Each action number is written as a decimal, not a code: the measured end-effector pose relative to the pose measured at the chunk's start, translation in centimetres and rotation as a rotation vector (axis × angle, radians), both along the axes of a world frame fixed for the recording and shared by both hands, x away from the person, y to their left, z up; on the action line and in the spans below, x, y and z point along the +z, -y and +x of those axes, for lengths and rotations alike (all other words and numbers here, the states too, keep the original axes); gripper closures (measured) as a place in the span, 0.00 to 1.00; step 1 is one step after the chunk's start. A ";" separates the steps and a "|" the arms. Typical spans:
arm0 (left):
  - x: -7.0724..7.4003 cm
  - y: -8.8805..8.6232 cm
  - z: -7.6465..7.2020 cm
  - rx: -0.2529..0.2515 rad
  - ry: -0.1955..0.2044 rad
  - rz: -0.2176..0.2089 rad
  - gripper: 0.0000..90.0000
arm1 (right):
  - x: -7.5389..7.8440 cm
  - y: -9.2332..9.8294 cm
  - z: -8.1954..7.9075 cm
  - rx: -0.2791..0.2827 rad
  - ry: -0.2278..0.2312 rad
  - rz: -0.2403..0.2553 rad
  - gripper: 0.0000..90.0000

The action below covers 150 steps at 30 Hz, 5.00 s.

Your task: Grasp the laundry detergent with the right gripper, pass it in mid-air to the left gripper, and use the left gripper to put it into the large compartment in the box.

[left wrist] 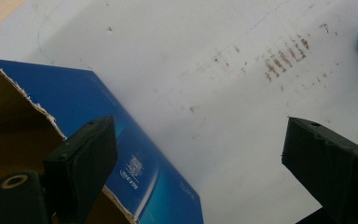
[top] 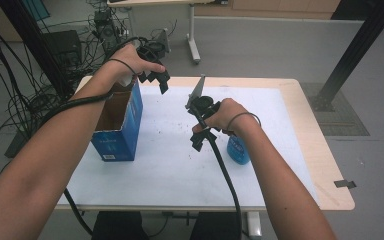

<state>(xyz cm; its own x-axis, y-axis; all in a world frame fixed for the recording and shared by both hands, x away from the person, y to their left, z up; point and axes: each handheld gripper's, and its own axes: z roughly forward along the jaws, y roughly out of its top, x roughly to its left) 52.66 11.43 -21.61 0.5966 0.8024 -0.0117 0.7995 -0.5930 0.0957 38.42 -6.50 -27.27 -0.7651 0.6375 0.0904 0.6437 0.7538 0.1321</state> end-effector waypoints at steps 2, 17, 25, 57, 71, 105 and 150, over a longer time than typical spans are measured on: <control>0.0 0.0 0.0 0.001 0.003 -0.002 0.12 | 0.0 0.0 0.0 0.001 -0.004 0.006 0.05; -0.2 -0.8 -0.1 0.008 -0.001 -0.010 0.12 | -0.2 0.6 -0.6 -0.013 -0.012 0.049 0.05; -0.4 -1.0 -0.3 0.024 0.009 -0.030 0.12 | -0.4 1.3 -1.4 -0.022 -0.011 0.073 0.05; 0.6 0.4 -2.4 0.072 0.021 -0.070 0.12 | -0.1 6.6 -4.2 0.018 0.012 0.119 0.05; 0.1 1.9 -3.4 0.108 0.015 -0.068 0.12 | -0.3 10.2 -6.2 0.049 0.013 0.156 0.05; -0.3 1.7 -5.5 0.142 0.008 -0.085 0.12 | -2.6 16.0 -6.6 -0.010 -0.008 0.145 0.05; -2.0 1.1 -13.1 0.149 0.063 -0.185 0.12 | -7.0 18.6 -6.6 -0.089 0.045 0.139 0.05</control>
